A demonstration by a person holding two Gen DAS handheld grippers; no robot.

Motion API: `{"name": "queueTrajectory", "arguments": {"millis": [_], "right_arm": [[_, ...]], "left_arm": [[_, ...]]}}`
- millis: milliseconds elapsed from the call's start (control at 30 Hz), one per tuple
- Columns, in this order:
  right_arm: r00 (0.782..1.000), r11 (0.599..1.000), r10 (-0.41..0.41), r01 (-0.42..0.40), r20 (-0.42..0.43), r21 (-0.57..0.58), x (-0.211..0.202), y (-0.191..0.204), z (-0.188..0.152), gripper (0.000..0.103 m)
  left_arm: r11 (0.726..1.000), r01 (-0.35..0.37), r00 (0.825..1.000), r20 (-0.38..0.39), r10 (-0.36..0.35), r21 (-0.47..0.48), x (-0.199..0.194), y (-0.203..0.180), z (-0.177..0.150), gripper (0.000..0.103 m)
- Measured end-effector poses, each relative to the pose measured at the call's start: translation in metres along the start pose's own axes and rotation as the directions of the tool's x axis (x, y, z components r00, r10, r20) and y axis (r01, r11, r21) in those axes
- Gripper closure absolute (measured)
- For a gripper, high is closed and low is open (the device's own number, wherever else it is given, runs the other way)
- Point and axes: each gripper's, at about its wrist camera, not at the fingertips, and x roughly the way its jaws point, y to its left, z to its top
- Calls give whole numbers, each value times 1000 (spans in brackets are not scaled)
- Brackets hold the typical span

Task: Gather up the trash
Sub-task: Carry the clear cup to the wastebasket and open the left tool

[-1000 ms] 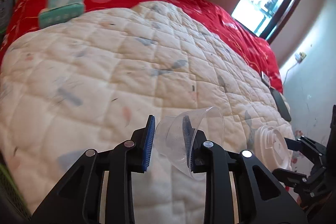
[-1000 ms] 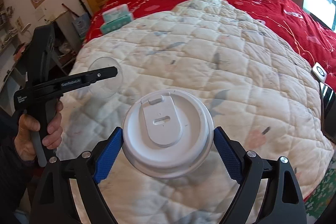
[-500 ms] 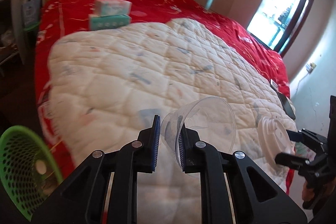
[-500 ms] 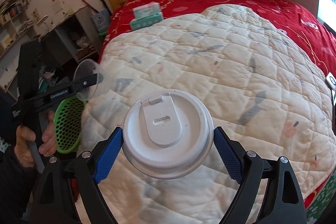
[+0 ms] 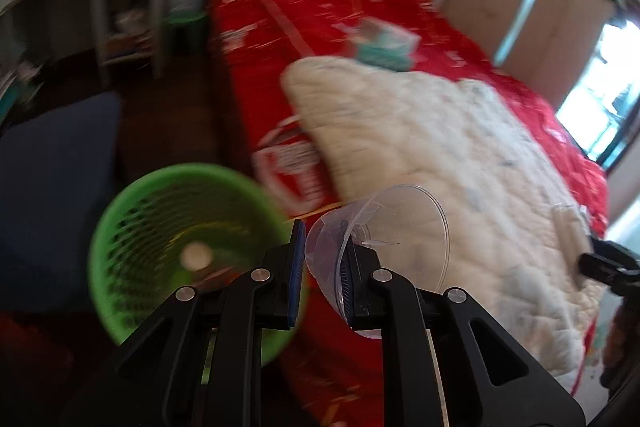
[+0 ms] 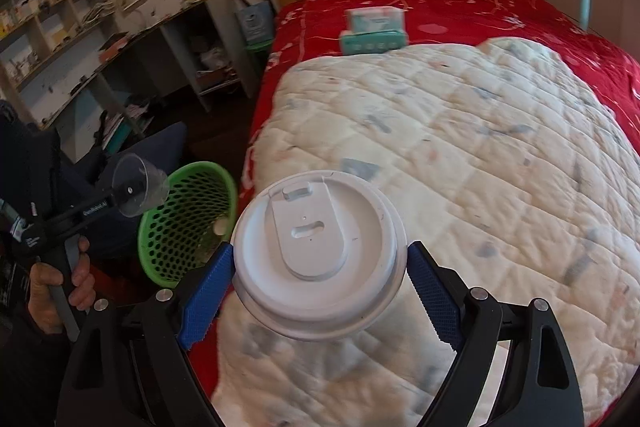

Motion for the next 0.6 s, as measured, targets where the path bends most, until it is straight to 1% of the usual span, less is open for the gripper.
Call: {"name": "queueTrajectory", "arguments": {"millis": [67,200,333,400,433,467,533,600], "right_arm": [[1000,1000,17,-17,-9,-12,7,12,3,19],[999,999,36,-37,-23,-35,18,30,6,19],[998,997,51,-52,-32,-48,24,42,9,19],[997,997,59,-61,-39,-52,28,47,10,19],[997,997,59,-61,-41,-56,29,50,10,19],[997,996,61,-63,-43,-57,31,52,10,19],[997,996,68,-71,-47,-58,33,55,11,19],[996,995,70,-73,-50,-63,35,58,11,19]], "left_arm": [[999,-30,999,-27,29,-39,4,23,-2,88],[993,-97,993,-76,92,-67,17,50,-10,87],[989,-113,988,-113,102,-93,29,67,-15,84],[988,-118,986,-130,104,-102,35,72,-18,77],[985,-127,984,-139,111,-113,37,75,-20,67],[984,-132,983,-143,115,-120,39,77,-21,63],[982,-132,983,-144,112,-136,39,82,-25,63],[980,-126,984,-149,103,-153,38,85,-28,60]]}}
